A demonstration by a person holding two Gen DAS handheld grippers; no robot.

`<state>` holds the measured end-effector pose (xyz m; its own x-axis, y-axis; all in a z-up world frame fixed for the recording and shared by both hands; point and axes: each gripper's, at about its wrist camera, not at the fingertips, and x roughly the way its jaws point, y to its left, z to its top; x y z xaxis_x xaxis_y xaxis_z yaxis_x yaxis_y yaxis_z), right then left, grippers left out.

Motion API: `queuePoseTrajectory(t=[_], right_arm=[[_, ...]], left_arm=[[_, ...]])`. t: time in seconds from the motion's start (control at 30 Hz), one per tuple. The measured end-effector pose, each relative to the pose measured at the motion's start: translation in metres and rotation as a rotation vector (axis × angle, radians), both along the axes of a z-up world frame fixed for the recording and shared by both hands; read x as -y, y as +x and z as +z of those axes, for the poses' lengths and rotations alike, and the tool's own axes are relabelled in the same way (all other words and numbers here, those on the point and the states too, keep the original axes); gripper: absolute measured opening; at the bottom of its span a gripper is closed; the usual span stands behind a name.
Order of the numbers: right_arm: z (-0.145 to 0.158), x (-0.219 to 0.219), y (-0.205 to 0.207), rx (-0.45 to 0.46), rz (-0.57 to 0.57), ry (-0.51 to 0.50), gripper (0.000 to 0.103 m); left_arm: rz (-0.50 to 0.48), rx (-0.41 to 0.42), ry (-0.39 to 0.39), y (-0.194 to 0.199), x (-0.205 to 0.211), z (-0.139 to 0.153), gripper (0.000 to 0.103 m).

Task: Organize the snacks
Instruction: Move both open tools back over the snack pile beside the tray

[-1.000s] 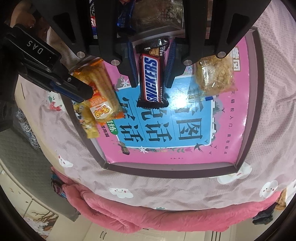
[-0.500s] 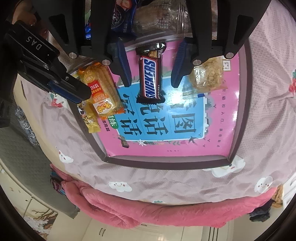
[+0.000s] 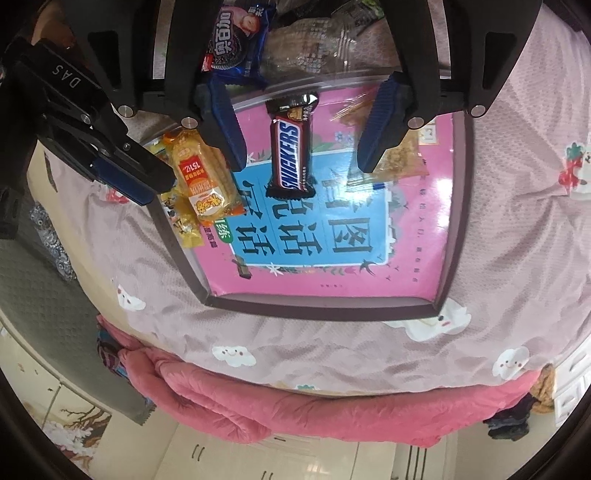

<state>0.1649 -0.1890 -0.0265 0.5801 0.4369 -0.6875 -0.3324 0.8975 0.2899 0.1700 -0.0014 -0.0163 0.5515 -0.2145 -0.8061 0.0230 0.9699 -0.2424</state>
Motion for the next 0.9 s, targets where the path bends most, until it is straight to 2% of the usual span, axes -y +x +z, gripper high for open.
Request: queuePoseTrajectory(t=[0.1, 0.4, 0.6, 0.67, 0.9], right_arm=[[0.004, 0.000, -0.002, 0.012, 0.002, 0.005, 0.049], [0.011, -0.001, -0.009, 0.036, 0.023, 0.015, 0.050], [0.014, -0.003, -0.016, 0.040, 0.044, 0.022, 0.051], [0.015, -0.003, -0.018, 0.043, 0.046, 0.022, 0.056], [0.016, 0.001, -0.026, 0.045, 0.053, 0.033, 0.058]], left_arm=[[0.012, 0.008, -0.001, -0.003, -0.006, 0.006, 0.065], [0.059, 0.042, 0.008, -0.016, -0.029, 0.024, 0.065], [0.079, 0.043, 0.016, -0.026, -0.041, 0.028, 0.066], [0.082, 0.042, 0.024, -0.030, -0.044, 0.029, 0.066], [0.088, 0.041, 0.044, -0.041, -0.049, 0.030, 0.066]])
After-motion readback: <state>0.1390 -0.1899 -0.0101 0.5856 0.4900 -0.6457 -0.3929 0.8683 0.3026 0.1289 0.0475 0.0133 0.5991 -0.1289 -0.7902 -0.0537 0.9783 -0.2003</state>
